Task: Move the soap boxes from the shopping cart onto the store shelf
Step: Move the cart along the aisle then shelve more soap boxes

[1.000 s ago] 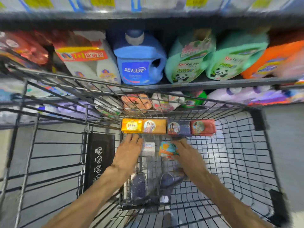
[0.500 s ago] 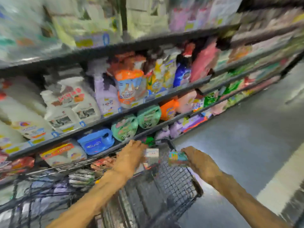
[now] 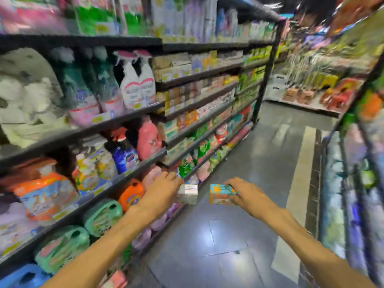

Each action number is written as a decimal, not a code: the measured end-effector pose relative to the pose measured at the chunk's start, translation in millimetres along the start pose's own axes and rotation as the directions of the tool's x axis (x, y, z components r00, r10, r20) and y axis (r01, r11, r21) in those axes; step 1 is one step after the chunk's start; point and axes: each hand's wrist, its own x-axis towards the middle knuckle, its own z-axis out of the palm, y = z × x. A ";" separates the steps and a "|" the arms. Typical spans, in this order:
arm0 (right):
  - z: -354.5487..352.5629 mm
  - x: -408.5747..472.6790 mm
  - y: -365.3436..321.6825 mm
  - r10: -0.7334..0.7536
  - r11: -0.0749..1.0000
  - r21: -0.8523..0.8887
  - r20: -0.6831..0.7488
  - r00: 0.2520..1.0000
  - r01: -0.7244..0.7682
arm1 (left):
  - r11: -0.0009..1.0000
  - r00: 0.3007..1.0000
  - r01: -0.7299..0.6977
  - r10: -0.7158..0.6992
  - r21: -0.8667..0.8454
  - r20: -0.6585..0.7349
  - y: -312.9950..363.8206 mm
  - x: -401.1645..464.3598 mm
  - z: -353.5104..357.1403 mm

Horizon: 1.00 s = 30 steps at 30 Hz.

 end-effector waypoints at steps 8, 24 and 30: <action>-78.4 -3.2 160.7 0.171 0.985 -0.008 -0.090 0.981 -0.172 | 0.991 0.994 -0.076 0.067 -0.114 -0.081 100.0 156.3 -1.4; -137.6 127.5 379.2 0.322 0.947 0.030 -0.133 0.937 -0.321 | 0.969 0.971 -0.204 0.182 -0.138 -0.155 118.3 460.3 54.9; -171.7 238.8 452.9 0.341 0.940 0.026 -0.147 0.928 -0.341 | 0.972 0.974 -0.181 0.156 -0.153 -0.164 80.3 587.6 71.2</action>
